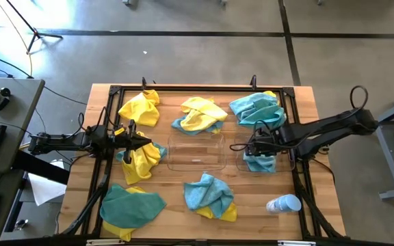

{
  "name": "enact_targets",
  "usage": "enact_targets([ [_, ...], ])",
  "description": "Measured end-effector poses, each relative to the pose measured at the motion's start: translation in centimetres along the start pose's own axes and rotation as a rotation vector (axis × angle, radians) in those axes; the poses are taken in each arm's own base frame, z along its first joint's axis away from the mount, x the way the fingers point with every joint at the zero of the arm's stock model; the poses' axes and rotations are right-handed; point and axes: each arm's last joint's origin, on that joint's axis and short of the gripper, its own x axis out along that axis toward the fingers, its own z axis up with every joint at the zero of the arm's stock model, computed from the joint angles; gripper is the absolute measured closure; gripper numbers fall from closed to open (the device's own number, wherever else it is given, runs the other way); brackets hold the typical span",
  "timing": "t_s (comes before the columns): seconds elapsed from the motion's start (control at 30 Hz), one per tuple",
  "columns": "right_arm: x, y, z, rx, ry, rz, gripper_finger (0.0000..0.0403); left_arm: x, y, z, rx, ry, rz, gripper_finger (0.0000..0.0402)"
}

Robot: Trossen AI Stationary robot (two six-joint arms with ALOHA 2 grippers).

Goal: Sort microfiber towel by color & place in baskets
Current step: Put the yellow microfiber cloth into the left transparent bin

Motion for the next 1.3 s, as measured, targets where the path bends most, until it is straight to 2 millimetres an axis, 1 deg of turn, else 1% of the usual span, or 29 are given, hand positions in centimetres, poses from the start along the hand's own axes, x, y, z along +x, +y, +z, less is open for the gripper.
enact_targets([
  [0.27,-3.6,1.2,0.4,-0.072,-0.011,0.051,0.0258,0.0,0.0,0.0,0.000,0.000,0.000,0.0401],
  [0.33,-4.4,1.5,0.6,-0.115,-0.028,0.075,0.0258,0.0,0.0,0.0,0.000,0.000,0.000,0.0401],
  [0.43,-5.1,1.8,0.7,-0.239,-0.039,0.101,0.0258,0.0,0.0,0.1,-0.022,-0.010,-0.002,0.0401],
  [0.53,-5.6,2.0,0.6,-0.349,-0.020,0.120,0.0258,0.0,0.0,0.2,-0.132,-0.026,-0.005,0.0402],
  [0.67,-5.7,2.0,0.6,-0.312,0.002,0.126,0.0258,0.0,0.0,0.3,-0.295,-0.034,-0.010,0.0402],
  [0.77,-5.7,2.0,0.3,-0.287,0.025,0.129,0.0258,0.0,0.0,0.3,-0.361,-0.034,-0.011,0.0402],
  [0.83,-5.7,2.0,0.0,-0.308,0.011,0.130,0.0260,0.0,0.0,0.3,-0.378,-0.034,-0.012,0.0401],
  [0.9,-5.9,1.9,-0.3,-0.374,-0.022,0.133,0.0265,0.0,-0.1,0.6,-0.414,-0.039,-0.015,0.0402],
  [1.03,-6.1,1.5,-0.5,-0.463,-0.042,0.118,0.0284,-0.4,-0.3,2.4,-0.441,-0.043,0.003,0.0402],
  [1.17,-6.2,0.8,-0.1,-0.505,-0.125,0.049,0.0313,-0.7,-0.3,4.9,-0.442,0.011,0.126,0.0402],
  [1.3,-6.8,0.4,0.2,-0.585,-0.195,0.071,0.0356,-0.3,-0.5,7.7,-0.464,0.116,0.226,0.0402],
])
